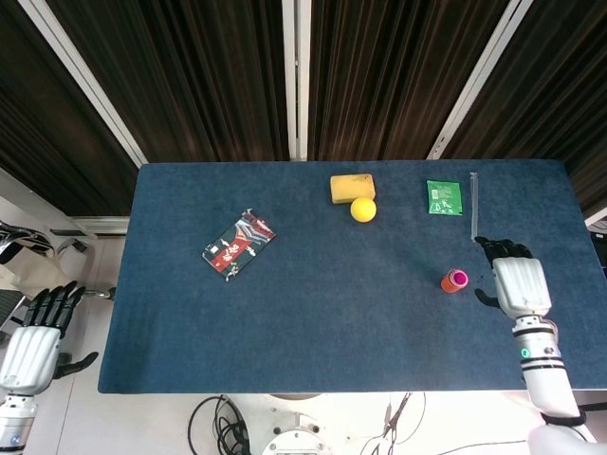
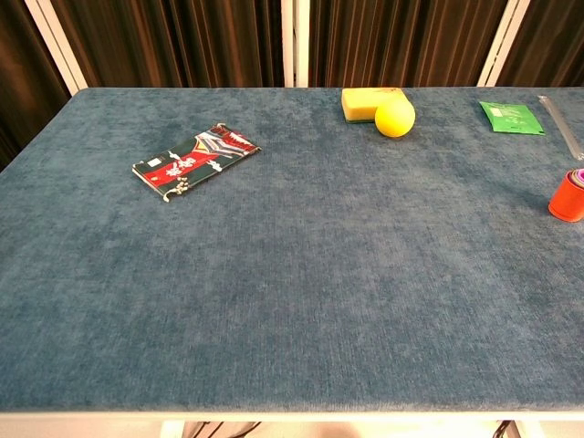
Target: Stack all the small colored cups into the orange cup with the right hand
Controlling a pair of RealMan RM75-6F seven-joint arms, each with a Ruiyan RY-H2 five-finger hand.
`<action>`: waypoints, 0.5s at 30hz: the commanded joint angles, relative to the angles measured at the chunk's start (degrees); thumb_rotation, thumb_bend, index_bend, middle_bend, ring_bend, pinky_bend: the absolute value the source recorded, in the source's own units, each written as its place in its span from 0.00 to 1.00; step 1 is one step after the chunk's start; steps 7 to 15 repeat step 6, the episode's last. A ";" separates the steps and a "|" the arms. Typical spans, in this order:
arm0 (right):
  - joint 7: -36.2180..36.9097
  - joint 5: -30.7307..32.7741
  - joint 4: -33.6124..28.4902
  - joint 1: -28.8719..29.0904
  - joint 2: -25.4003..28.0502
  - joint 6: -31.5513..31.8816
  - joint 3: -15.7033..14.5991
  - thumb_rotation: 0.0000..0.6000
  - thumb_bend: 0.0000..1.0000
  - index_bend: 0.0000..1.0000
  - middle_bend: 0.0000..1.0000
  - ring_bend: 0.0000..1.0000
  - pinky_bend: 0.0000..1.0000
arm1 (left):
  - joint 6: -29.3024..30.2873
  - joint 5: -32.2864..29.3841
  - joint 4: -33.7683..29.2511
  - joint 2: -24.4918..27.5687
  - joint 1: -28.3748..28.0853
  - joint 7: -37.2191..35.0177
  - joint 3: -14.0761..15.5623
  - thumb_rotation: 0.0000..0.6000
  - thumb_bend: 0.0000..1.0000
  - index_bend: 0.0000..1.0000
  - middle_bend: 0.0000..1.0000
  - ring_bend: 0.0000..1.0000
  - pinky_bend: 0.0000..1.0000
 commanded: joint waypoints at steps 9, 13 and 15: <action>10.26 -16.31 4.49 -14.37 1.15 16.94 -8.62 1.00 0.05 0.00 0.01 0.00 0.00 | -0.13 -0.43 -0.85 0.38 -0.17 1.30 -0.36 1.00 0.07 0.03 0.00 0.00 0.00; 10.26 -16.31 4.49 -14.37 1.15 16.94 -8.62 1.00 0.05 0.00 0.01 0.00 0.00 | -0.13 -0.43 -0.85 0.38 -0.17 1.30 -0.36 1.00 0.07 0.03 0.00 0.00 0.00; 10.26 -16.31 4.49 -14.37 1.15 16.94 -8.62 1.00 0.05 0.00 0.01 0.00 0.00 | -0.13 -0.43 -0.85 0.38 -0.17 1.30 -0.36 1.00 0.07 0.03 0.00 0.00 0.00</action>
